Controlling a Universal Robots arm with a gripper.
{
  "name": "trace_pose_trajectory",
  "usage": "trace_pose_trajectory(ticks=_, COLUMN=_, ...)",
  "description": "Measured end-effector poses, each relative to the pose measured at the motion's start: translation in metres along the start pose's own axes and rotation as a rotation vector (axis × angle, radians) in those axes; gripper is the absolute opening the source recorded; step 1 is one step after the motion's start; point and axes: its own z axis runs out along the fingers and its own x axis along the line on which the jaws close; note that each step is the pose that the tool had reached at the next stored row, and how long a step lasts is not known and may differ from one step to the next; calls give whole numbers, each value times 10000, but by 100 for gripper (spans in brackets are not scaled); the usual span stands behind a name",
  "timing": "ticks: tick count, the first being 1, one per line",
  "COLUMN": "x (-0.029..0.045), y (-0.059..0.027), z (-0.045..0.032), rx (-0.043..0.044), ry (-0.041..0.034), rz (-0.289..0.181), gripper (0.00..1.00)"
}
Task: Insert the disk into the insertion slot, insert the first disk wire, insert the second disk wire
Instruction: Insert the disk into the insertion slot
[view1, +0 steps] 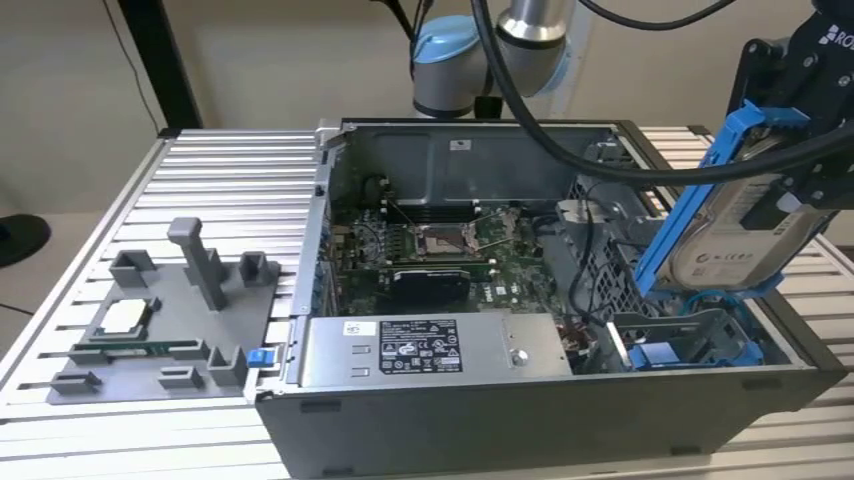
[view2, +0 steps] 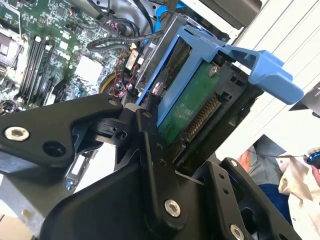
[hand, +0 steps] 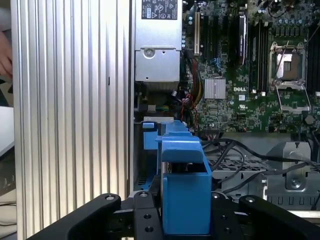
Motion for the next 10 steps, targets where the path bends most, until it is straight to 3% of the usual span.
trace_pose_trajectory(ticks=10, x=0, y=-9, z=77, rx=0, ry=1, rz=-1, gripper=0)
